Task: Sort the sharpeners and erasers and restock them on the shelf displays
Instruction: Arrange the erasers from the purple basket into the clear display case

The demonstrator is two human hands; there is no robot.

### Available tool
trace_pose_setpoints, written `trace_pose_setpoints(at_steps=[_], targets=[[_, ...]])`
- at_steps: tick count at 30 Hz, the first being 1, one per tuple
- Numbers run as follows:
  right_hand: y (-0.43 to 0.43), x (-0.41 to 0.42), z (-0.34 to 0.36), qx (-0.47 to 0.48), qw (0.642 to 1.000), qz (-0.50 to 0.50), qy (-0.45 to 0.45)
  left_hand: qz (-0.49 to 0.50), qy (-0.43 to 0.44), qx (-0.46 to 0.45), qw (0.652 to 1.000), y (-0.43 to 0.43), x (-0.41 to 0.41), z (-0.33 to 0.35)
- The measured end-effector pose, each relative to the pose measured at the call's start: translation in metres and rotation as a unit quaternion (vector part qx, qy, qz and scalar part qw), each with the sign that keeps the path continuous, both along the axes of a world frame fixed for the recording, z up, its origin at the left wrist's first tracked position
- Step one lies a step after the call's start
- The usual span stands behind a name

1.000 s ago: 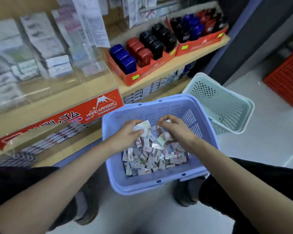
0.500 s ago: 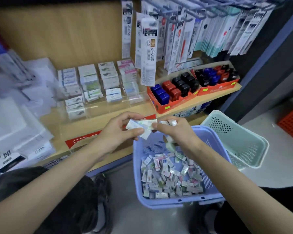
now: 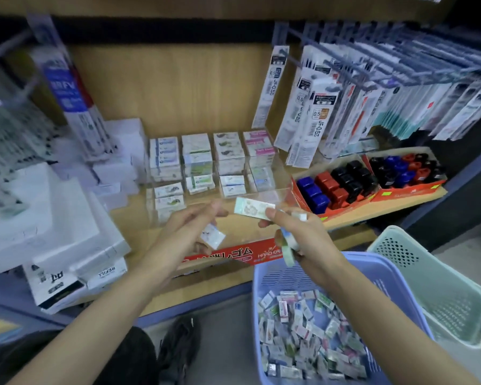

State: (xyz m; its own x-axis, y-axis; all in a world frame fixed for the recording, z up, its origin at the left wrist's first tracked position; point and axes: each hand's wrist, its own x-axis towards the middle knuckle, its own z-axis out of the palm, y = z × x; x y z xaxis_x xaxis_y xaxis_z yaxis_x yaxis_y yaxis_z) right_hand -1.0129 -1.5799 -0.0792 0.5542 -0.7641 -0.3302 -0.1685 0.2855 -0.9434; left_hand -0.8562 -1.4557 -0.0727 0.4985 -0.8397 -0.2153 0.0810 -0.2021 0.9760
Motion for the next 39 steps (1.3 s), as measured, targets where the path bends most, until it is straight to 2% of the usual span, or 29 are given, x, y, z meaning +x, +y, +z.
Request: trace_pose_setpoints(at_steps=[5, 8, 10, 14, 18, 22, 25, 26, 28, 31, 39], targets=[[0.005, 0.025, 0.002, -0.032, 0.998, 0.037, 0.032, 0.015, -0.045, 0.034, 0.998, -0.003, 0.015, -0.002], [0.004, 0.040, 0.000, -0.138, 0.986, 0.075, 0.055, 0.035, -0.018, 0.061, 0.997, -0.002, 0.031, -0.007], [0.002, 0.049, -0.001, -0.255, 0.956, 0.115, 0.086, 0.043, -0.005, 0.064, 0.997, -0.001, 0.038, -0.008], [-0.008, 0.060, -0.002, -0.451, 0.863, 0.161, 0.159, 0.053, -0.017, 0.076, 0.996, -0.002, 0.046, -0.010], [-0.013, 0.064, -0.012, -0.565, 0.799, 0.164, 0.125, 0.042, -0.031, 0.098, 0.994, -0.004, 0.050, -0.012], [-0.017, 0.065, -0.019, -0.610, 0.768, 0.163, 0.107, 0.040, -0.075, 0.105, 0.991, -0.007, 0.050, -0.010], [-0.023, 0.065, -0.025, -0.660, 0.722, 0.161, 0.135, 0.108, -0.084, 0.064, 0.989, -0.011, 0.051, -0.005], [-0.025, 0.065, -0.026, -0.662, 0.718, 0.161, 0.143, 0.148, -0.067, 0.041, 0.986, -0.011, 0.054, -0.004], [-0.031, 0.065, -0.030, -0.647, 0.732, 0.147, 0.154, 0.210, -0.038, 0.016, 0.977, -0.009, 0.064, -0.005], [-0.037, 0.067, -0.032, -0.639, 0.741, 0.129, 0.165, 0.245, -0.015, 0.016, 0.969, -0.007, 0.075, -0.011], [-0.054, 0.103, -0.019, -0.666, 0.706, 0.127, 0.205, 0.291, 0.028, -0.027, 0.956, -0.009, 0.083, -0.006]])
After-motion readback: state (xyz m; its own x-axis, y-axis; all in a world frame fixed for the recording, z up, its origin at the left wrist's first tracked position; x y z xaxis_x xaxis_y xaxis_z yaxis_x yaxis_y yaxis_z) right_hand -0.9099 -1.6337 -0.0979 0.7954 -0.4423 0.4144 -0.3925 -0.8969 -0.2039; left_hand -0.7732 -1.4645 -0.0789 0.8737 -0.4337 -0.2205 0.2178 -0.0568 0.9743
